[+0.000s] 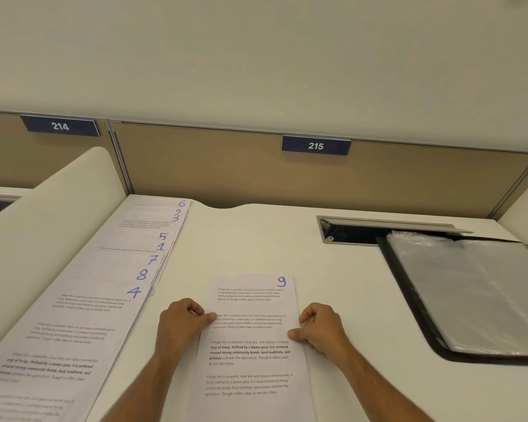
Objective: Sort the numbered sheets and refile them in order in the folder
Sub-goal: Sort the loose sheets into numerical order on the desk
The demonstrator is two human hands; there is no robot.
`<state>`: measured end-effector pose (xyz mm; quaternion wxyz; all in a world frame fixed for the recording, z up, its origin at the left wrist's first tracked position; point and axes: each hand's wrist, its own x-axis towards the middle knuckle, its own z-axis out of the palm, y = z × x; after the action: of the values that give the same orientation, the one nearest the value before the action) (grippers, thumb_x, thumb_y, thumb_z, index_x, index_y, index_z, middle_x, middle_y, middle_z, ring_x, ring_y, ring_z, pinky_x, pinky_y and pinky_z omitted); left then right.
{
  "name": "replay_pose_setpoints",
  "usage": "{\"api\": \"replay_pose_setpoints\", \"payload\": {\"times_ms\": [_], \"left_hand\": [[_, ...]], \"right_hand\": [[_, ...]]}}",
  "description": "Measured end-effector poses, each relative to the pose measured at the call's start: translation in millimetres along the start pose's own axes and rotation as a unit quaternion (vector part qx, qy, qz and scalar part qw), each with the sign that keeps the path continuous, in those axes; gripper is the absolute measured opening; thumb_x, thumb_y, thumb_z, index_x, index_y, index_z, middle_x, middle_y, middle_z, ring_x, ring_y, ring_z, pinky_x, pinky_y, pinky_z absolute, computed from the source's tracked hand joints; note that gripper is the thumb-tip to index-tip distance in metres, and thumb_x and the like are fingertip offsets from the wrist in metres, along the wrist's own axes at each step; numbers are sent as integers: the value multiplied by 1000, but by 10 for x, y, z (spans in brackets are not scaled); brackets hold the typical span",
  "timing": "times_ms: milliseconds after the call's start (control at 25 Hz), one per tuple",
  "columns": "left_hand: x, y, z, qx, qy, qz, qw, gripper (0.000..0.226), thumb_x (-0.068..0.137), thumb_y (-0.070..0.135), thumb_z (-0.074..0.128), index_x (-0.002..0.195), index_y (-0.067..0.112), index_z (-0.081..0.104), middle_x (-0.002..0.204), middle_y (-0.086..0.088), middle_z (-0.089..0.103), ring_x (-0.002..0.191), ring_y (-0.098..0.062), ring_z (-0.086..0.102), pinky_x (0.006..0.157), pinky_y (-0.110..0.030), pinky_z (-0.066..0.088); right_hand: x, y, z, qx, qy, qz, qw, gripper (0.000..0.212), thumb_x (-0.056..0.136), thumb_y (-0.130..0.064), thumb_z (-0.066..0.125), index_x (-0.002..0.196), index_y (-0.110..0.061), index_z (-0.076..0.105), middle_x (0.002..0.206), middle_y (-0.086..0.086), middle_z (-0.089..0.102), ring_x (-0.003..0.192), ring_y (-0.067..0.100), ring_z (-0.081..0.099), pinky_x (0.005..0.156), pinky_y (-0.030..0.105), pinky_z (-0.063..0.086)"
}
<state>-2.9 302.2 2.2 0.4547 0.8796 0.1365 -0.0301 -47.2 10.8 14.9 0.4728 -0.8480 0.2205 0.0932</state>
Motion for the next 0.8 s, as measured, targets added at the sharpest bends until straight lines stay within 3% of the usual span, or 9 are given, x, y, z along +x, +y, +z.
{"api": "replay_pose_setpoints", "payload": {"times_ms": [320,520,640,800], "left_hand": [[15,-12,14,10,13,3,1000,28,71,37,86,76,18,67,77,5,70,76,-11,64,65,-27,46],[56,-32,-12,17,4,29,999,23,81,38,79,74,19,68,74,5,69,74,-11,64,65,-26,47],[128,-50,-80,28,3,48,998,21,82,38,78,71,23,67,66,6,66,68,-11,63,64,-27,49],[285,-105,-315,66,54,86,993,18,85,40,74,75,30,64,69,12,66,69,-5,62,64,-27,50]], "right_hand": [[-11,-20,-8,12,-11,9,1000,36,60,-19,92,82,-9,65,65,2,68,44,14,55,43,23,42],[41,-80,-27,61,-13,5,998,34,76,-31,84,71,-12,56,57,3,62,43,16,51,41,21,34],[149,-196,54,47,5,-19,999,34,77,-32,84,70,-11,58,59,1,64,47,14,53,45,25,42],[301,-466,321,7,38,-100,994,28,75,-33,86,68,-14,66,63,-4,65,55,6,54,63,30,52]]}}
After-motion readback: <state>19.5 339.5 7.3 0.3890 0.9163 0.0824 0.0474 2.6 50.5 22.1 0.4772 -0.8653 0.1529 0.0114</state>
